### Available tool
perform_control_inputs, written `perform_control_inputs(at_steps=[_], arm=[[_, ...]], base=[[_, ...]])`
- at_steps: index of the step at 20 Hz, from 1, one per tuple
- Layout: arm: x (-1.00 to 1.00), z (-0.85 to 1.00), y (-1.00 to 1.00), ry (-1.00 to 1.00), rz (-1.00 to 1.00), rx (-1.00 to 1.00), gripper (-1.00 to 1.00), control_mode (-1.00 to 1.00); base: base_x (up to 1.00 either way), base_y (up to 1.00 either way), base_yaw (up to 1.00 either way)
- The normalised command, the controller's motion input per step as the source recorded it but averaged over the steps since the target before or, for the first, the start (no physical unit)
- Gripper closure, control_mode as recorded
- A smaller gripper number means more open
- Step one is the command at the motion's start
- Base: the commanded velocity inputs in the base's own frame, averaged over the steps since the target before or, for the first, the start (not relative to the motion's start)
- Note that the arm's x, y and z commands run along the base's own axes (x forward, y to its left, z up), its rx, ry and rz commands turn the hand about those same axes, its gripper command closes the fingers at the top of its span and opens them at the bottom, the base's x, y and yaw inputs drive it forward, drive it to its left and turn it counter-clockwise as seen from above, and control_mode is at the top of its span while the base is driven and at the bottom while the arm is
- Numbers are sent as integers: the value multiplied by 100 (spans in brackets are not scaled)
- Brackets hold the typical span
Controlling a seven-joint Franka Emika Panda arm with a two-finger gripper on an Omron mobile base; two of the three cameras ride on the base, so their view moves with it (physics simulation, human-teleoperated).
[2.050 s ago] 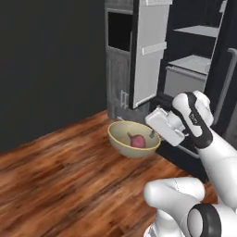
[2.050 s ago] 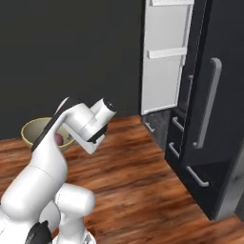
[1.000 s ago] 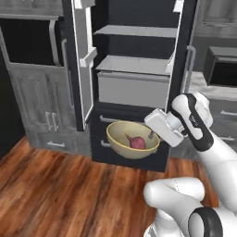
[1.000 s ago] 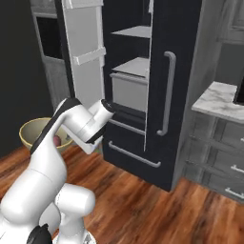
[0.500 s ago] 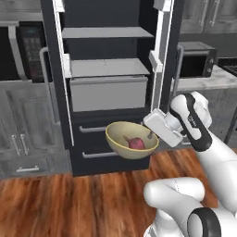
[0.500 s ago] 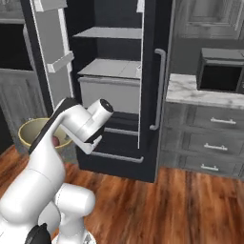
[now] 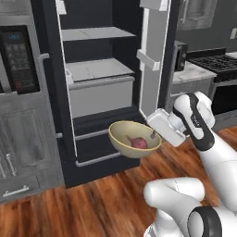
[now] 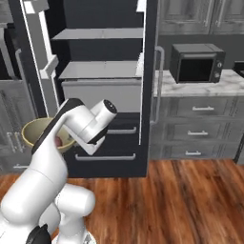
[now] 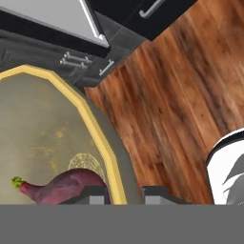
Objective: Move the mug from next to the sink to the open cabinet. Then, move the bowl with the onion to the fridge to clear the area for faucet cleaning.
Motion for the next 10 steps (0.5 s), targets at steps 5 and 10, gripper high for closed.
perform_control_inputs(at_steps=[5,10], arm=[[0,0,0,0,0,0,100,100],[0,0,0,0,0,0,100,100]], base=[[28,72,-7],[12,0,0]])
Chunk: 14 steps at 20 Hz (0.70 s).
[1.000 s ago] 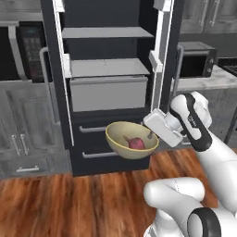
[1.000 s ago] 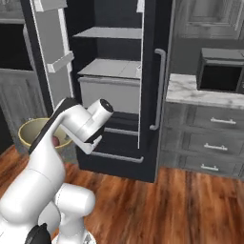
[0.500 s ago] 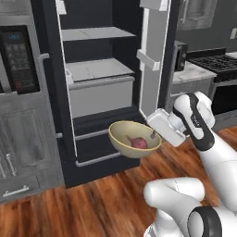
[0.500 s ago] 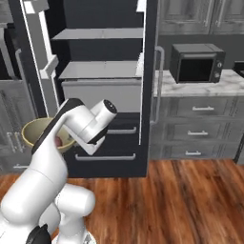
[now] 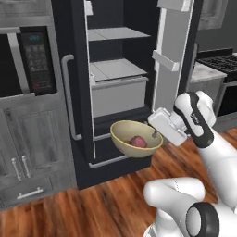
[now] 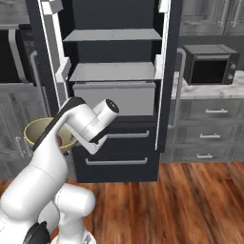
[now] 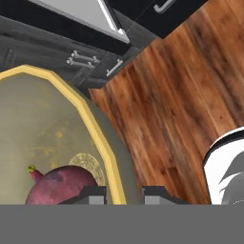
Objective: Move the mug from next to the sink to the open cabinet. Then, move the bowl with the onion to the fridge to clear the area for faucet cleaning.
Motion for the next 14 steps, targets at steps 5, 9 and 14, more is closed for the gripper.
perform_control_inputs(at_steps=[5,9,14], arm=[[0,0,0,0,0,0,100,100],[0,0,0,0,0,0,100,100],[0,0,0,0,0,0,100,100]], base=[[19,-53,0],[16,-34,0],[55,0,-7]])
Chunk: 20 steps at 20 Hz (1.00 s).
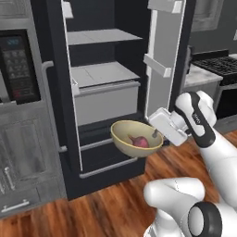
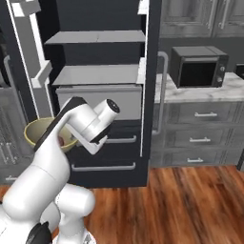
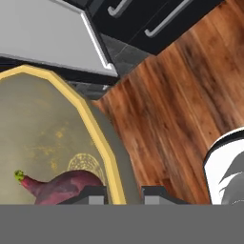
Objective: Move the mug from next to the sink to the open cabinet. Then, move the bowl with the onion to the fridge to clear the area for faucet cleaning.
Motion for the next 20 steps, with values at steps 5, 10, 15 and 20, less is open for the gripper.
perform_control_inputs(at_steps=[5,10,15,20], arm=[[0,0,0,0,0,0,100,100],[0,0,0,0,0,0,100,100],[0,0,0,0,0,0,100,100],[0,0,0,0,0,0,100,100]], base=[[71,3,-14],[67,13,-12],[44,32,-7],[50,15,-7]])
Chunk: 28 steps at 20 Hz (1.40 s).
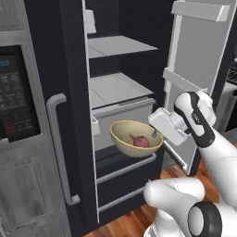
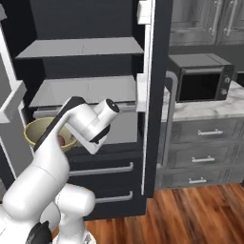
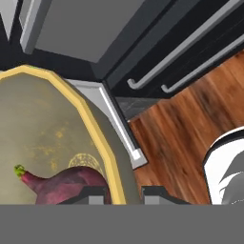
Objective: Move the mug from next to the sink to the open cabinet. Then, move the bowl with the onion to the fridge to clear the area for faucet cleaning.
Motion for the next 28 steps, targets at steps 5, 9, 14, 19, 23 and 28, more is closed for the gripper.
perform_control_inputs(at_steps=[5,9,14,19,23,28], arm=[[0,0,0,0,0,0,100,100],[0,0,0,0,0,0,100,100],[0,0,0,0,0,0,100,100],[-7,5,0,0,-1,0,100,-100],[-51,69,0,-15,-5,0,100,-100],[5,66,7,-20,-24,0,100,-100]], base=[[53,22,-8],[61,17,-10],[51,14,-9],[7,11,-7],[0,0,0],[0,0,0]])
